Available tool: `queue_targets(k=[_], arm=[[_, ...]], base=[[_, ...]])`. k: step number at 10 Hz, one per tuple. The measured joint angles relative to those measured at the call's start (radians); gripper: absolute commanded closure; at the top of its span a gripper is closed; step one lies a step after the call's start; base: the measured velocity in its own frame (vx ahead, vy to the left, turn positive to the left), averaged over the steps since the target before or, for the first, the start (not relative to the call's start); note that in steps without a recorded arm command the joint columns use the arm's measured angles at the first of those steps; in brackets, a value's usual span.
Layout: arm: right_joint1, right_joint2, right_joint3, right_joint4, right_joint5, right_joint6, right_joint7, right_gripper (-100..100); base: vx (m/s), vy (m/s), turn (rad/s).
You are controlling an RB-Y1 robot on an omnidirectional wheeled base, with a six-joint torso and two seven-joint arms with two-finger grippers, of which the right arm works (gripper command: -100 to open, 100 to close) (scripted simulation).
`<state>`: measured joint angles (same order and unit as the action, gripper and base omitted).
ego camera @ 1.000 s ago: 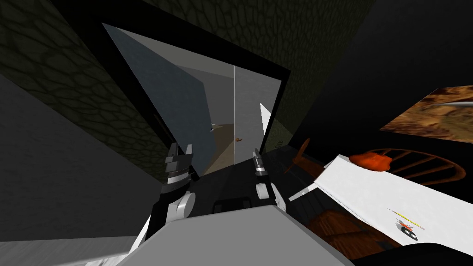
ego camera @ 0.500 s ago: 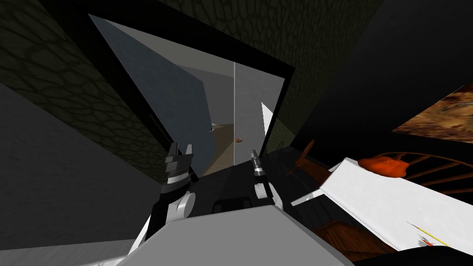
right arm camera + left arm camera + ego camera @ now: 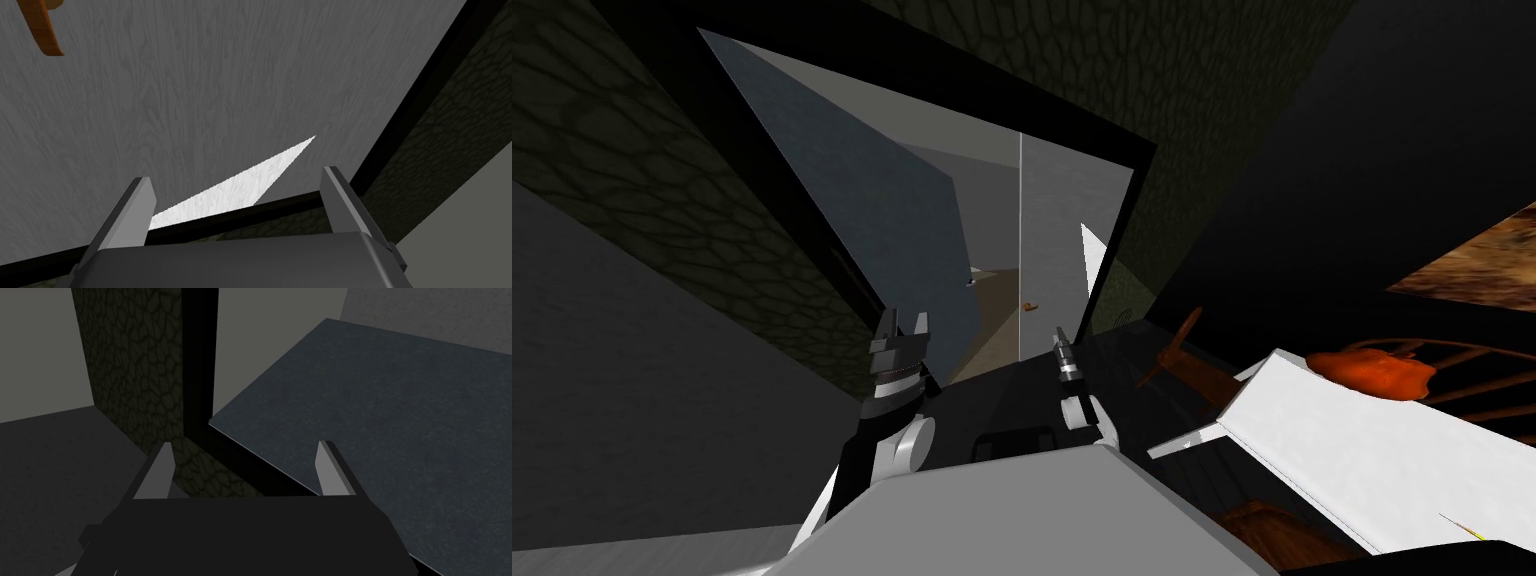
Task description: Push the door open
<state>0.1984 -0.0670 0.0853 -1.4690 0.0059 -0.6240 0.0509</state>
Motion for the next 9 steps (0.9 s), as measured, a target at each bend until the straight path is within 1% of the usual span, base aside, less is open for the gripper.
queue_targets(k=[2,3,4,7,9], arm=[[-0.013,0.006,0.005,0.049,-0.001,-0.017,0.001,-100],[-0.030,0.003,0.006,0.087,-0.004,-0.026,-0.002,-100],[-0.043,0.002,0.008,0.115,-0.007,-0.027,-0.005,-100],[-0.084,0.008,0.015,0.203,-0.013,-0.038,-0.008,-100],[-0.093,0.007,0.019,0.239,-0.015,-0.044,-0.011,-100]], base=[[0.063,-0.029,0.042],[0.084,-0.039,0.049],[0.100,-0.036,0.032],[0.093,-0.050,0.037],[0.055,-0.028,0.032]])
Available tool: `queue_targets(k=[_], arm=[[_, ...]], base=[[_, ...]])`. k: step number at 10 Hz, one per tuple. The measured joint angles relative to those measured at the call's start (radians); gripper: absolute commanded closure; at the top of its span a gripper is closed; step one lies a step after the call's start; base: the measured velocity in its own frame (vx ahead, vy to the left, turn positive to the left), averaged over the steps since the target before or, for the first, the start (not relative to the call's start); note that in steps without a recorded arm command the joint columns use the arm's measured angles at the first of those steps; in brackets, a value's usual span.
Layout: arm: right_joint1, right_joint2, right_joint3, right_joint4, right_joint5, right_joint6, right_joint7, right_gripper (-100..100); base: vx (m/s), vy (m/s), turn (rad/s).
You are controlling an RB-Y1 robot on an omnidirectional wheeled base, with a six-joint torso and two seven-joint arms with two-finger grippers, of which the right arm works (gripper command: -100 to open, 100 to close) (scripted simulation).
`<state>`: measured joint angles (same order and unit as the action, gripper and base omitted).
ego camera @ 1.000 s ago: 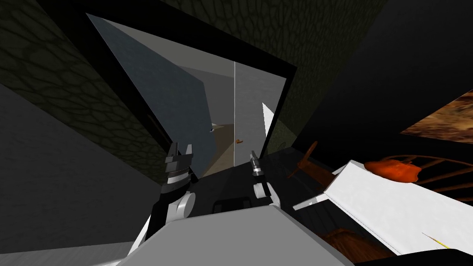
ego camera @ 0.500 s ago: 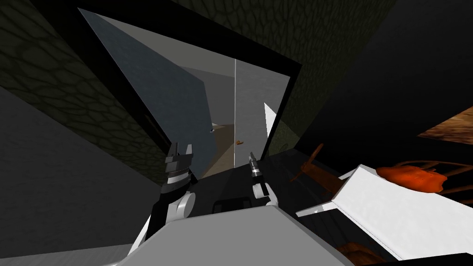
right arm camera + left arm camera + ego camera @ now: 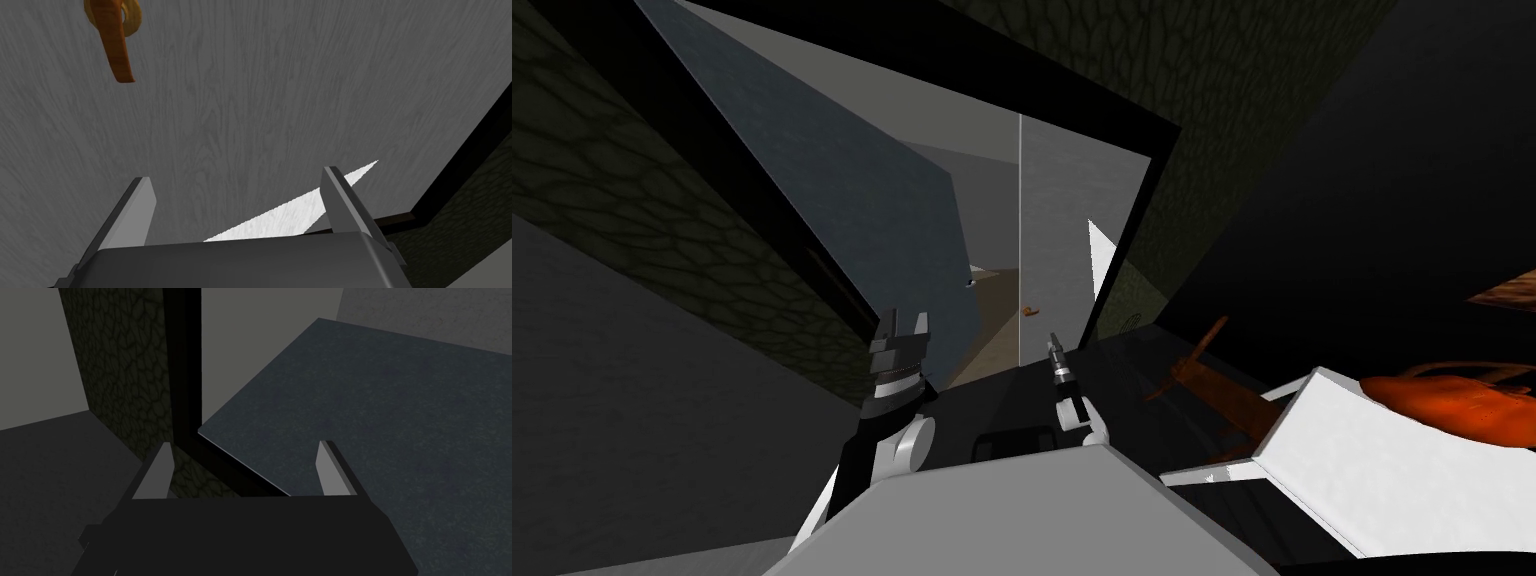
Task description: Push the door open
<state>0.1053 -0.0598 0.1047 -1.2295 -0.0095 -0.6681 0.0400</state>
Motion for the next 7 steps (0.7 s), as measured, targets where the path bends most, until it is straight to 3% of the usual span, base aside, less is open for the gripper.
queue_targets(k=[3,7], arm=[[-0.046,0.008,0.005,0.110,-0.007,-0.028,-0.004,-100],[-0.092,0.014,0.014,0.225,-0.015,-0.044,-0.011,-100]], base=[[0.086,-0.043,0.047],[0.098,-0.048,0.038]])
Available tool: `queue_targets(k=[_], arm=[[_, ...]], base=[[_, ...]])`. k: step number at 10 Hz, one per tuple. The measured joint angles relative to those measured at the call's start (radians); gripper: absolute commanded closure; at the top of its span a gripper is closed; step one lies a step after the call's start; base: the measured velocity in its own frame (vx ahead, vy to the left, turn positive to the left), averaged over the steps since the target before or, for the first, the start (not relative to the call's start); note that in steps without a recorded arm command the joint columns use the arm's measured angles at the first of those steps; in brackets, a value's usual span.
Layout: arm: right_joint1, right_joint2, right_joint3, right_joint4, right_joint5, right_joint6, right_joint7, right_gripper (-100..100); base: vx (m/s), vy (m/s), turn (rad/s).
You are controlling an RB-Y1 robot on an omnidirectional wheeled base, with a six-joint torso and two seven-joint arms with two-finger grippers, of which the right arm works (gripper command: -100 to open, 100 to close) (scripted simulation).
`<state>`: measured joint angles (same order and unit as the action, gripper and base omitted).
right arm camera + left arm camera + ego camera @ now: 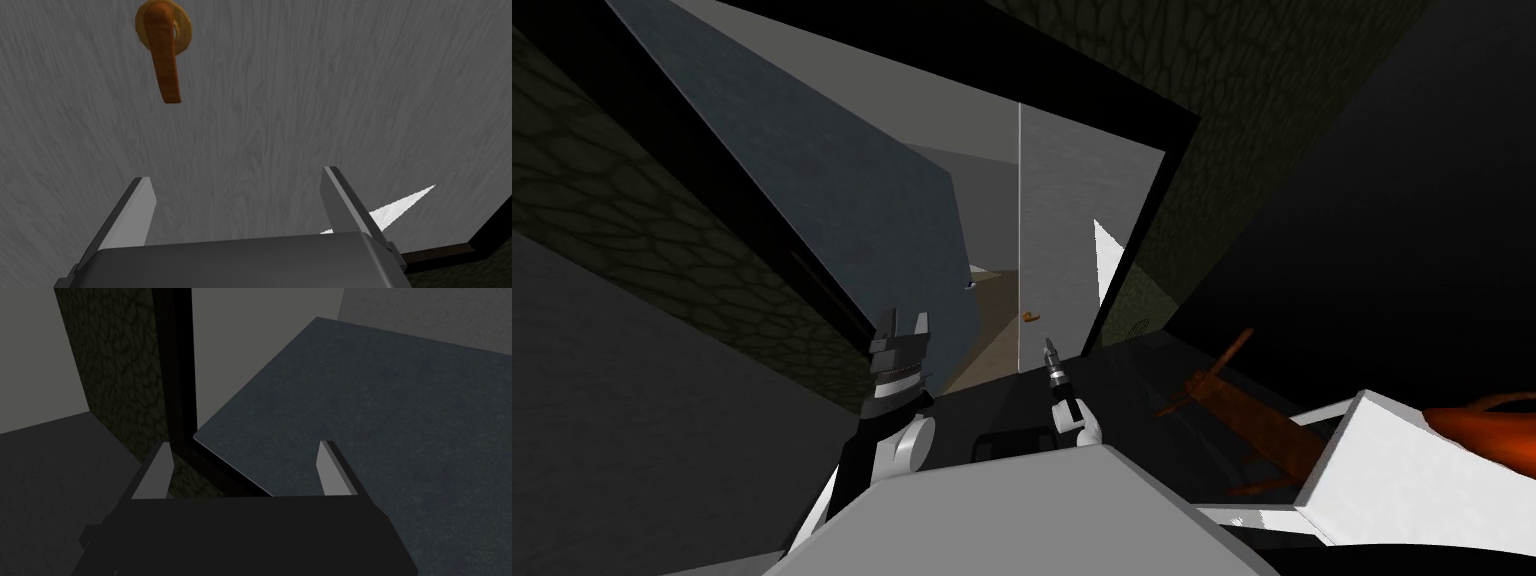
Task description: Push the door open
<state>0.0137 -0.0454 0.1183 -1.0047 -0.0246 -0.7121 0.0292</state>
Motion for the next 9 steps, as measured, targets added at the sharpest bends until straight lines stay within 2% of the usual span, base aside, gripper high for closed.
queue_targets(k=[2,5,9], arm=[[-0.012,0.005,0.006,0.043,-0.003,-0.010,-0.004,-100],[-0.052,0.019,0.011,0.137,-0.009,-0.028,-0.004,-100],[-0.087,0.031,0.018,0.225,-0.015,-0.042,-0.010,-100]], base=[[0.085,-0.031,0.035],[0.116,-0.052,0.041],[0.097,-0.039,0.028]])
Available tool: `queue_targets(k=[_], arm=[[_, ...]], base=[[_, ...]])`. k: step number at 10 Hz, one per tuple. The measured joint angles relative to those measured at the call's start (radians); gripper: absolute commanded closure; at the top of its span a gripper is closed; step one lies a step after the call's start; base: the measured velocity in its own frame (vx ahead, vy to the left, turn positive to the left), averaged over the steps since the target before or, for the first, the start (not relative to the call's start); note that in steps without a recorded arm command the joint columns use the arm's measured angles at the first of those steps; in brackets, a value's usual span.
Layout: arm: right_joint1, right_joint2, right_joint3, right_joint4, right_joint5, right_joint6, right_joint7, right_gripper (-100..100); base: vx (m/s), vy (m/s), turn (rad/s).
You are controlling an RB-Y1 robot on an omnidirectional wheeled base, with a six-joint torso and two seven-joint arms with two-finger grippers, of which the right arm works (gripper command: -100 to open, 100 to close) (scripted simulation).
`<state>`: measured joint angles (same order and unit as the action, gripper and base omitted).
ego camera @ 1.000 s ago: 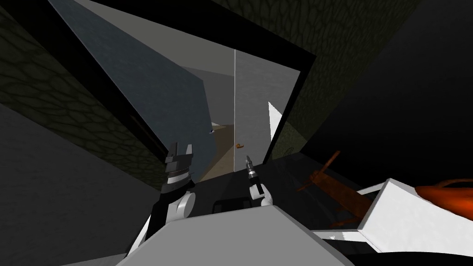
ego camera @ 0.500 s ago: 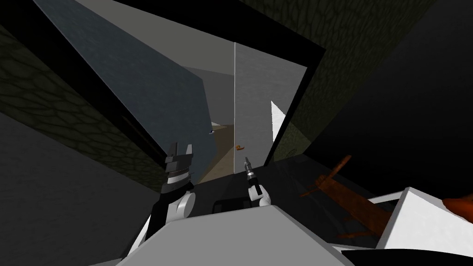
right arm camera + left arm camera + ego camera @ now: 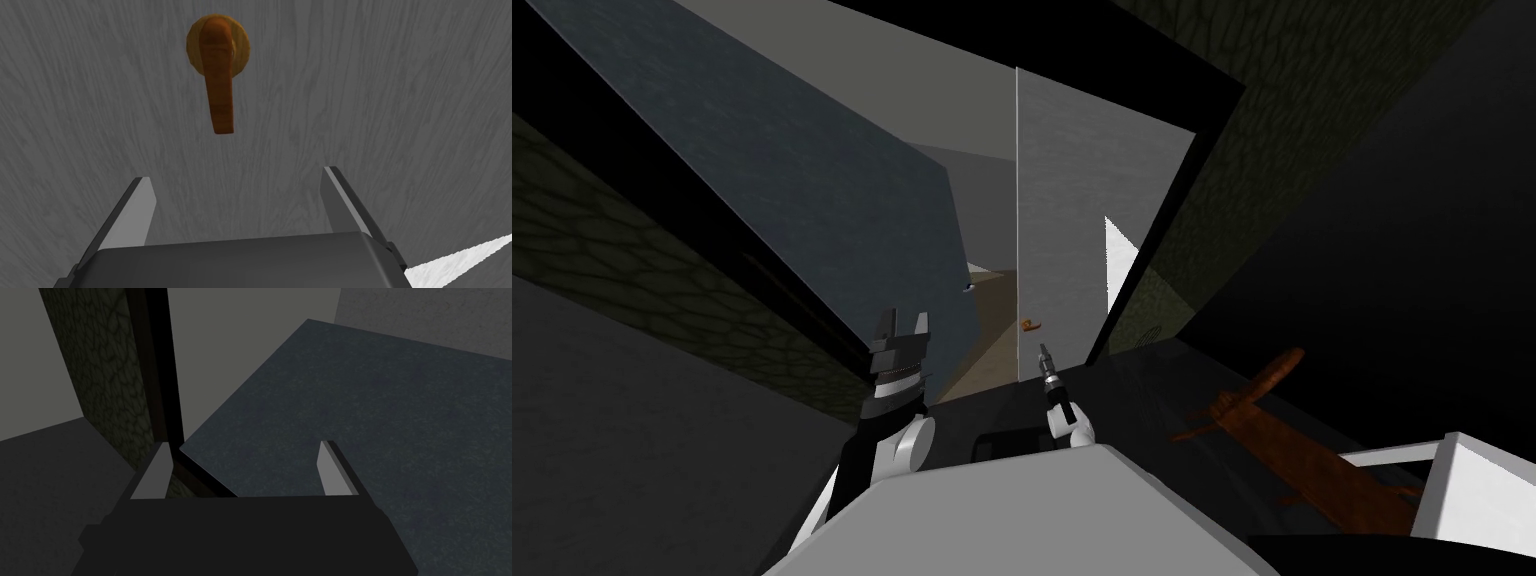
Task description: Push the door open
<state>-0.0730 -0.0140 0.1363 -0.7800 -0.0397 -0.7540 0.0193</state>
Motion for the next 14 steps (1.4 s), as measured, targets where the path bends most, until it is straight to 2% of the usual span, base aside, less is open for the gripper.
queue_targets(k=[3,4,7,9,11,13,14], arm=[[-0.021,0.009,0.004,0.052,-0.004,-0.008,-0.003,-100],[-0.022,0.010,0.004,0.055,-0.004,-0.010,-0.003,-100],[-0.025,-0.017,-0.002,0.064,-0.006,-0.015,-0.002,-100],[-0.027,-0.022,-0.006,0.066,-0.007,-0.014,-0.001,-100],[-0.030,-0.018,-0.010,0.070,-0.009,-0.016,-0.001,-100],[-0.030,0.000,-0.015,0.072,-0.010,-0.015,0.000,-100],[-0.031,0.001,-0.015,0.072,-0.010,-0.016,0.001,100]], base=[[0.070,-0.029,0.015],[0.104,0.000,0.023],[0.191,0.041,0.025],[0.215,0.031,0.023],[0.184,-0.008,0.025],[0.137,0.010,0.013],[-0.012,-0.003,-0.004]])
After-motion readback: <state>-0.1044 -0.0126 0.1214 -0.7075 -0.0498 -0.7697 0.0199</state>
